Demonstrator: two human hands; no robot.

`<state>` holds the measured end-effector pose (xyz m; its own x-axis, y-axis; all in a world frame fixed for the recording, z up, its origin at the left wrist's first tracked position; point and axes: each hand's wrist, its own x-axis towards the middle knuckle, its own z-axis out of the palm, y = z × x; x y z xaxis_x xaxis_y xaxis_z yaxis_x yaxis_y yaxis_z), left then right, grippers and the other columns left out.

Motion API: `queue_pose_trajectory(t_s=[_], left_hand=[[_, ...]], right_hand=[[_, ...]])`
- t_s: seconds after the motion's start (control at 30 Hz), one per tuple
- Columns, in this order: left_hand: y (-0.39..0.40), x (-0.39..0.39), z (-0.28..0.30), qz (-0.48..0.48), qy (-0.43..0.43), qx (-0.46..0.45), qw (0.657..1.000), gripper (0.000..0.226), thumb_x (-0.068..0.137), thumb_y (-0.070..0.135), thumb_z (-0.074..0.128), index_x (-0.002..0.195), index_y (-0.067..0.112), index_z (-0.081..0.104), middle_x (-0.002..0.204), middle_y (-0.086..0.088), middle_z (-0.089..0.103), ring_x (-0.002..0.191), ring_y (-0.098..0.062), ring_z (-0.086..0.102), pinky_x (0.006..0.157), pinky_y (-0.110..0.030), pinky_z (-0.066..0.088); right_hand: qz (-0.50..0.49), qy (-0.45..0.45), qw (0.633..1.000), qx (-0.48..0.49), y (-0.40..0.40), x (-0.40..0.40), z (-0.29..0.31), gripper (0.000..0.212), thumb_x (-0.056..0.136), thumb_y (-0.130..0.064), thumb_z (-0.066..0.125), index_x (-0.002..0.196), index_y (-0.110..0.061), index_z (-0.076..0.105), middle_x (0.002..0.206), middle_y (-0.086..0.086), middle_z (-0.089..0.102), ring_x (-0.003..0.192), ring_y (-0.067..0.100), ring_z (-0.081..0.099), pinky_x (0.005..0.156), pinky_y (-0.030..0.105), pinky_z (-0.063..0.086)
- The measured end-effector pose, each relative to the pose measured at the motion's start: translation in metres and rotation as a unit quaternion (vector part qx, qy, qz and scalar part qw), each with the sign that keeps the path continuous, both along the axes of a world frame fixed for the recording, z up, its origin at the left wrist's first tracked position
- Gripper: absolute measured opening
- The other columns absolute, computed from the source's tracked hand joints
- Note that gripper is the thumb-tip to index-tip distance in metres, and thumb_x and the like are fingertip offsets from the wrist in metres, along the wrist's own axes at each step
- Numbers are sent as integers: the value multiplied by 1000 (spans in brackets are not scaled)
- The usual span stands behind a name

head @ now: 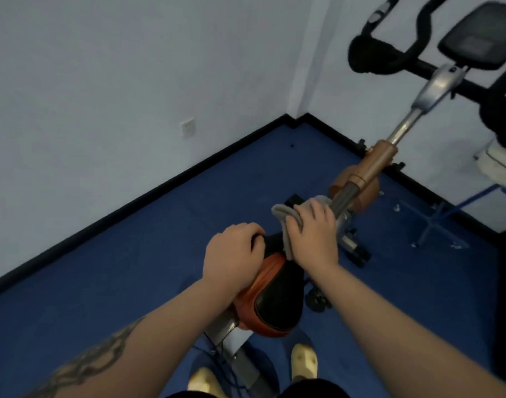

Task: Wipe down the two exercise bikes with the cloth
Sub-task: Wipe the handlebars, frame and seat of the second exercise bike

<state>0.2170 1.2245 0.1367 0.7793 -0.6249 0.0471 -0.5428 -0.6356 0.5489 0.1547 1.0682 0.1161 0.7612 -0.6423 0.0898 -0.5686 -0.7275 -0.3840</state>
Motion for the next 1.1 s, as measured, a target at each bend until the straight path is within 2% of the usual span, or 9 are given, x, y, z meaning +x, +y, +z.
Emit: queue_pose_trajectory(t_s=[0.1,0.17,0.33,0.5,0.67,0.8,0.9,0.97,1.1], left_hand=[[2,2,-4,-6,28,-12,1000,22,96,31,46,105,34,66,104,17,66,95,-4,55,73,-26,38],[5,3,-5,-10,29,-22,999,22,97,31,46,106,33,66,103,17,66,90,0,52,72,-24,36],[4,1,-4,-8,-8,-18,1000,24,96,30,44,103,31,67,97,14,67,84,-4,56,66,-25,40],[3,-2,-1,13,0,-17,1000,27,96,29,43,107,29,68,101,12,69,88,-9,60,71,-31,47],[1,-6,0,27,-15,-17,999,30,94,27,43,109,28,70,103,9,70,88,-14,63,73,-38,52],[3,-7,0,35,-12,-22,999,29,94,27,43,105,30,69,97,10,70,81,-11,61,66,-33,49],[3,-9,1,62,-14,-25,998,30,92,25,44,105,29,70,96,8,70,83,-14,61,68,-36,49],[3,-10,0,68,-21,-29,997,30,90,23,44,103,29,71,95,6,71,84,-17,61,68,-36,49],[2,-8,-3,76,-24,-33,996,31,89,22,44,101,30,72,92,4,70,81,-17,57,64,-31,40]], right_hand=[[-154,55,969,183,-32,27,15,39,97,-36,45,112,-7,66,121,15,61,114,34,56,94,37,45],[-201,16,955,218,-28,29,16,38,97,-38,46,117,-10,63,123,14,60,110,34,58,92,37,47],[-241,-130,922,274,30,-4,2,69,98,-49,41,154,-25,9,158,5,14,132,28,41,107,48,38],[-336,-40,890,305,18,16,22,66,100,-51,31,152,-15,14,147,13,42,128,35,46,110,54,28],[-252,66,926,272,72,-29,10,75,98,-59,22,148,-3,17,129,17,57,121,36,51,109,61,25],[-308,-23,880,362,33,-7,17,74,101,-54,24,153,-3,8,147,21,41,132,35,42,111,44,30],[-272,-5,914,301,59,-20,18,73,101,-53,26,155,-11,-2,140,20,49,118,38,53,88,40,44],[-212,10,952,219,91,-45,16,73,99,-56,25,154,-19,-6,138,17,50,103,37,59,70,36,40],[-205,51,937,278,72,-37,17,77,100,-54,30,154,-13,-5,138,18,50,110,37,58,79,38,43]])
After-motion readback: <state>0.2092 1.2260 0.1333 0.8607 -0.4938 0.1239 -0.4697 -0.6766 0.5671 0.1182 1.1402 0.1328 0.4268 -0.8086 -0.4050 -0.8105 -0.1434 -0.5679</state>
